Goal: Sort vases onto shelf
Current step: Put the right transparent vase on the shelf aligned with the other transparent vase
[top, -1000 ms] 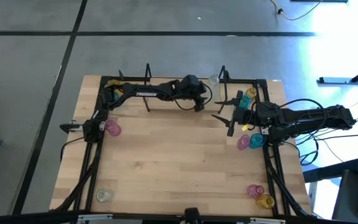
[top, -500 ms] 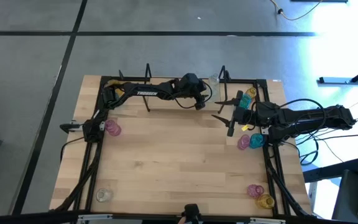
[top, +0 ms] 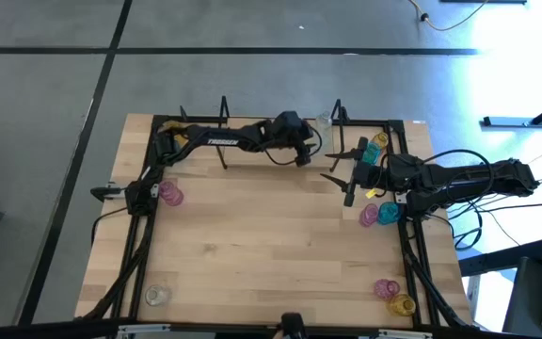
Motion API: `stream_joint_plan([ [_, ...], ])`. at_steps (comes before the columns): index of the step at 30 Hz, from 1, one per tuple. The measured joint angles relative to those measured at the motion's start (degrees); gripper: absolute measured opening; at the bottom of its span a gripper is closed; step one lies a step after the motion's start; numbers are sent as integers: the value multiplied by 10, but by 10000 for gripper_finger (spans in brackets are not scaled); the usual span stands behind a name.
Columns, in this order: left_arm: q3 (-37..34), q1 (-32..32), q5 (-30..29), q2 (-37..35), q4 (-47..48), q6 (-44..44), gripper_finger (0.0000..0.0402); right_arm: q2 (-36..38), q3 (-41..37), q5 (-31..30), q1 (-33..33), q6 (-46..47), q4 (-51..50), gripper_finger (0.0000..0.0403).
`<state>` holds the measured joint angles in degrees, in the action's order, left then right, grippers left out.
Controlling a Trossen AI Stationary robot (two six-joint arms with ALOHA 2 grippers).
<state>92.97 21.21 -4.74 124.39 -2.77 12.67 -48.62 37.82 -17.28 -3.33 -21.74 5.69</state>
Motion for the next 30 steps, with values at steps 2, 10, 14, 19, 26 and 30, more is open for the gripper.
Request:
stream_joint_plan([
  [2,0,-5,-8,-9,4,1,218,0,0,0,0,0,-4,237],
  [10,1,-6,-33,-25,66,-3,218,0,0,0,0,3,-12,237],
  [14,1,-2,-23,-17,98,-18,218,0,0,0,0,3,-12,237],
  [19,-1,-1,-18,5,61,-20,218,0,0,0,0,4,-5,237],
  [26,-1,-1,-26,13,28,-16,218,0,0,0,0,4,-2,237],
  [30,-1,4,-26,15,11,-6,218,0,0,0,0,4,-4,237],
])
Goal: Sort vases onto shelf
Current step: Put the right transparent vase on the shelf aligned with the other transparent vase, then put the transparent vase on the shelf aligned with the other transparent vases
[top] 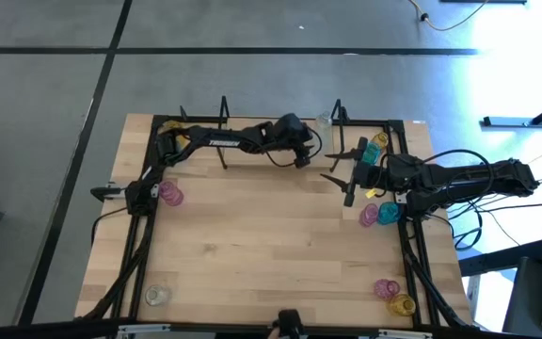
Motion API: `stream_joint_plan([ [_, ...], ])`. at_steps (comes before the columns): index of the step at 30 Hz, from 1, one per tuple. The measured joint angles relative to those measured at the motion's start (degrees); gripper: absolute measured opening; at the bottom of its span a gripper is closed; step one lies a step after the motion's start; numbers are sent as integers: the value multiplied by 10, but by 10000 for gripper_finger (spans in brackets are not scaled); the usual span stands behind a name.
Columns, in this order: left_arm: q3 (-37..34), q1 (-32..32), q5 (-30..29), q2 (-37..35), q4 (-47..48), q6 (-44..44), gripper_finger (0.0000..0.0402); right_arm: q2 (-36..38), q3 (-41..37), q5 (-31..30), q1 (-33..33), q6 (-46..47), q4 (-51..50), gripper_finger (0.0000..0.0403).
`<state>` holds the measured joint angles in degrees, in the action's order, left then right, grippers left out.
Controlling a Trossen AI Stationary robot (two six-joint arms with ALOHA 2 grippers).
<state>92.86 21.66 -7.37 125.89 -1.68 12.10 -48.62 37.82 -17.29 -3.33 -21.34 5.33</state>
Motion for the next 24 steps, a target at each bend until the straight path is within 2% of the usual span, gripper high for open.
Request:
stream_joint_plan([
  [16,0,10,-8,6,-11,1,218,0,0,0,0,0,0,237],
  [24,-2,-26,-13,-74,66,8,218,0,0,0,0,0,-9,237],
])
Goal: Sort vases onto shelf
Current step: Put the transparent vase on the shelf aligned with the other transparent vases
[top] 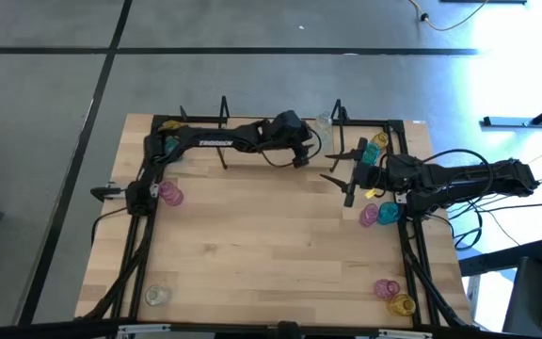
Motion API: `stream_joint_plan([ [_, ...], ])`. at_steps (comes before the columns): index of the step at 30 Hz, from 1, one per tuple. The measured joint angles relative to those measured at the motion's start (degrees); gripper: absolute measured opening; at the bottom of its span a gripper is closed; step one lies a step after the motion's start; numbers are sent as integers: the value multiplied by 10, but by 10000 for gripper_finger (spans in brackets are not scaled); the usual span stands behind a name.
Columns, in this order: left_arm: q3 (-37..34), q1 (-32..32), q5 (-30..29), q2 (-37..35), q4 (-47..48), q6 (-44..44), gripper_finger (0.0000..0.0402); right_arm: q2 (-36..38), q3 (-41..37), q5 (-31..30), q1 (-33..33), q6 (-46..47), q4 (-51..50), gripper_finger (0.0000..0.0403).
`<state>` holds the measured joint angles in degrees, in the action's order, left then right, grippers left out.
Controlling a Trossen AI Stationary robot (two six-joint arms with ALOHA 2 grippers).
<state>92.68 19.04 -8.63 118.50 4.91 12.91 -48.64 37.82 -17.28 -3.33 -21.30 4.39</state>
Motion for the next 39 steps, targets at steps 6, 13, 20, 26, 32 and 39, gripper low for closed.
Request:
stream_joint_plan([
  [6,-84,-37,-2,-117,14,-19,218,0,0,0,0,2,-1,237],
  [13,-227,-109,-5,-270,40,-69,218,0,0,8,-1,47,-15,237],
  [20,-289,-210,-49,-393,189,-173,218,-10,0,57,-20,148,-19,237],
  [26,-289,-283,-51,-433,214,-207,218,-72,0,57,-96,154,10,237],
  [32,-289,-334,-14,-436,255,-335,218,-126,9,20,-158,158,42,237],
  [39,-289,-460,-13,-435,338,-538,218,-162,42,-28,-207,159,49,237],
])
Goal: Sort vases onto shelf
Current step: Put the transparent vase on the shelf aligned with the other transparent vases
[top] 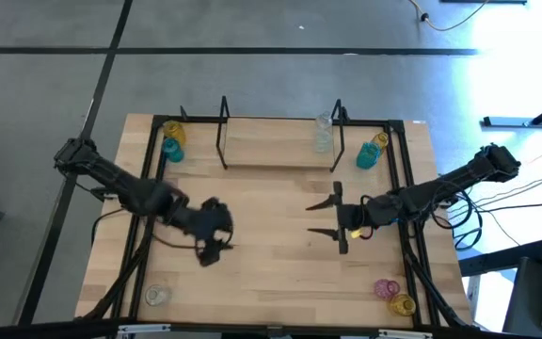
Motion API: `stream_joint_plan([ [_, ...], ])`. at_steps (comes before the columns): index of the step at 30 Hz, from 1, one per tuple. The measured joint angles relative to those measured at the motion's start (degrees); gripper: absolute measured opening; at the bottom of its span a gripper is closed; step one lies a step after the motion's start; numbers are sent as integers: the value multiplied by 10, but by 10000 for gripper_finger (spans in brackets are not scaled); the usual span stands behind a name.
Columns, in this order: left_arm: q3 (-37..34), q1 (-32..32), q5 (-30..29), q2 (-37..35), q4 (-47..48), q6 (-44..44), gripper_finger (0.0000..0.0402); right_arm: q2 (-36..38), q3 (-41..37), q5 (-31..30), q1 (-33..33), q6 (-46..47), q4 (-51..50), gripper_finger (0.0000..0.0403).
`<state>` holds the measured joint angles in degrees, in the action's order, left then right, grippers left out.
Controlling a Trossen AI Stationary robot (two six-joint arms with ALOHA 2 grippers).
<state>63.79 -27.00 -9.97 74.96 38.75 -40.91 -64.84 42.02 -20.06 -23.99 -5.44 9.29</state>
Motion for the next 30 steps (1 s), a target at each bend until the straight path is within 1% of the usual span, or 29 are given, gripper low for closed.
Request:
stream_joint_plan([
  [7,0,-128,-1,0,68,-244,218,-11,13,-44,0,-19,8,237],
  [10,0,-178,-2,0,99,-335,218,-11,13,-50,0,-19,12,237],
  [14,0,-236,-12,0,129,-436,218,-11,14,-49,0,-2,1,237],
  [19,0,-297,-7,0,131,-543,218,-11,14,-49,0,27,-37,237],
  [23,0,-328,-19,0,133,-589,218,-11,14,-49,0,37,-44,237],
  [26,2,-325,-28,0,131,-600,218,-11,14,-49,0,37,-45,237],
  [28,15,-315,-29,3,129,-591,218,-11,14,-49,0,37,-45,237],
  [30,35,-307,-39,9,128,-561,218,-11,14,-49,0,37,-45,237],
])
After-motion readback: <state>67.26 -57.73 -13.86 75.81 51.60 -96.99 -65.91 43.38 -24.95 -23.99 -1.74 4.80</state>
